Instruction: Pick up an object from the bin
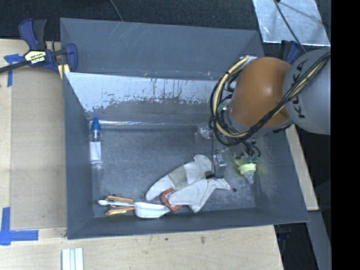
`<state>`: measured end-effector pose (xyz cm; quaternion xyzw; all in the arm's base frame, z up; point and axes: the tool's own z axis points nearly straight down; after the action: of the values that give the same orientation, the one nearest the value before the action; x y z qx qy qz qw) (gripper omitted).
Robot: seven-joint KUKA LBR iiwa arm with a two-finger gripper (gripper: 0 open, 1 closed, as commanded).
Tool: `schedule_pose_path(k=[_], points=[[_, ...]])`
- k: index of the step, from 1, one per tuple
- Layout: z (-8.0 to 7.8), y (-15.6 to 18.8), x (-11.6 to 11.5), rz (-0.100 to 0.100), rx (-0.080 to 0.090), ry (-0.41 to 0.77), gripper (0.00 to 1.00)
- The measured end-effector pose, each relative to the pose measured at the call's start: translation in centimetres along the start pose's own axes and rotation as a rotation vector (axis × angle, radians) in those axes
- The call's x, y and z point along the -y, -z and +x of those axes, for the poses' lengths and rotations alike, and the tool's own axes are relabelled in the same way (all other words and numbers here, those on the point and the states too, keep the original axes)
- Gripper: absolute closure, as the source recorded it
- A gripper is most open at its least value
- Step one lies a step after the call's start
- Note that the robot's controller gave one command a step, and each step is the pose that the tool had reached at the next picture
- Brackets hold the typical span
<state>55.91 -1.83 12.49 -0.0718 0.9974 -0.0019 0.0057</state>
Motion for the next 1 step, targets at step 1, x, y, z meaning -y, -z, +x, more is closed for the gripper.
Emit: schedule_pose_path(k=[1], points=[[1.48,-2.95,-3.79,-0.008,-0.007,0.329,0.00]])
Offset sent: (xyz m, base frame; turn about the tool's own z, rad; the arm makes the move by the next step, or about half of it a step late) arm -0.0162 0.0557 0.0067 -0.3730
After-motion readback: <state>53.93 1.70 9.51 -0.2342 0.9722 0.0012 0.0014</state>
